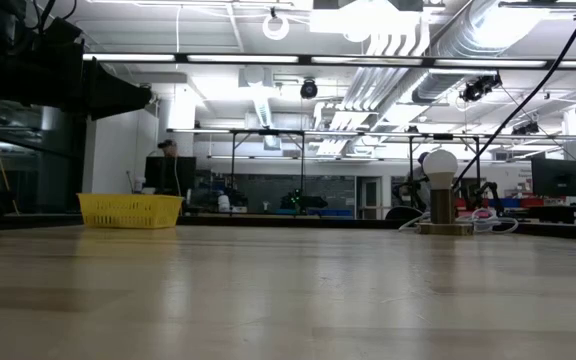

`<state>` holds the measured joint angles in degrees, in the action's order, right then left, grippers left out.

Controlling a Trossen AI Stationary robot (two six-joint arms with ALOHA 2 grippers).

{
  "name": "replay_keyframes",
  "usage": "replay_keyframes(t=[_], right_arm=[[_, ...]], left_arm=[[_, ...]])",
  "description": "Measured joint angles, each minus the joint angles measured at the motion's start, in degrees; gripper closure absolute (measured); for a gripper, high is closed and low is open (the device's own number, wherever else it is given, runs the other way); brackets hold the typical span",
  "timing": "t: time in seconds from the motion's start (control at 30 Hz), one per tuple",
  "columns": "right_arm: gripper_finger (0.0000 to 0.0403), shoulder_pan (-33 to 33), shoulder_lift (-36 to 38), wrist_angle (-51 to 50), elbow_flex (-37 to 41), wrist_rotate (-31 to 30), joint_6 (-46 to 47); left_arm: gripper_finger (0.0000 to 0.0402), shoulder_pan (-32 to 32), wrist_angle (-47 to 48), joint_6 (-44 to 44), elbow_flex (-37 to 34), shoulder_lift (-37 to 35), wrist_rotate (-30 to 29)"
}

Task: Pick & Place Office items
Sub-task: Put the pink charger adapter into the orange bin, then return to Home Position

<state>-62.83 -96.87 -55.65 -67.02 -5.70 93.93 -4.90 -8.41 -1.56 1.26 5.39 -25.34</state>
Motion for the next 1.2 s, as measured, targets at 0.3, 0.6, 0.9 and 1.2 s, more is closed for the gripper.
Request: replay_keyframes(t=[0.3, 0.6, 0.9, 1.2], right_arm=[[0.0220, 1.71, 2.37, -0.03, 0.00, 1.52, -1.57], [0.0220, 3.00, 3.86, -0.02, 0.00, 1.65, -3.19], [0.0220, 3.00, 3.88, 0.26, 0.00, 1.63, -3.78], [0.0220, 3.96, 4.39, 1.20, 0.00, 1.37, -4.59]], left_arm=[[0.0159, 0.02, -0.02, 0.02, 0.00, 0.00, 0.02], [0.0159, 0.00, 0.00, 0.02, 0.00, 0.00, 0.02], [0.0159, 0.00, 0.00, 0.02, 0.00, 0.00, 0.02], [0.0159, 0.01, -0.01, 0.01, -0.01, 0.00, 0.01]])
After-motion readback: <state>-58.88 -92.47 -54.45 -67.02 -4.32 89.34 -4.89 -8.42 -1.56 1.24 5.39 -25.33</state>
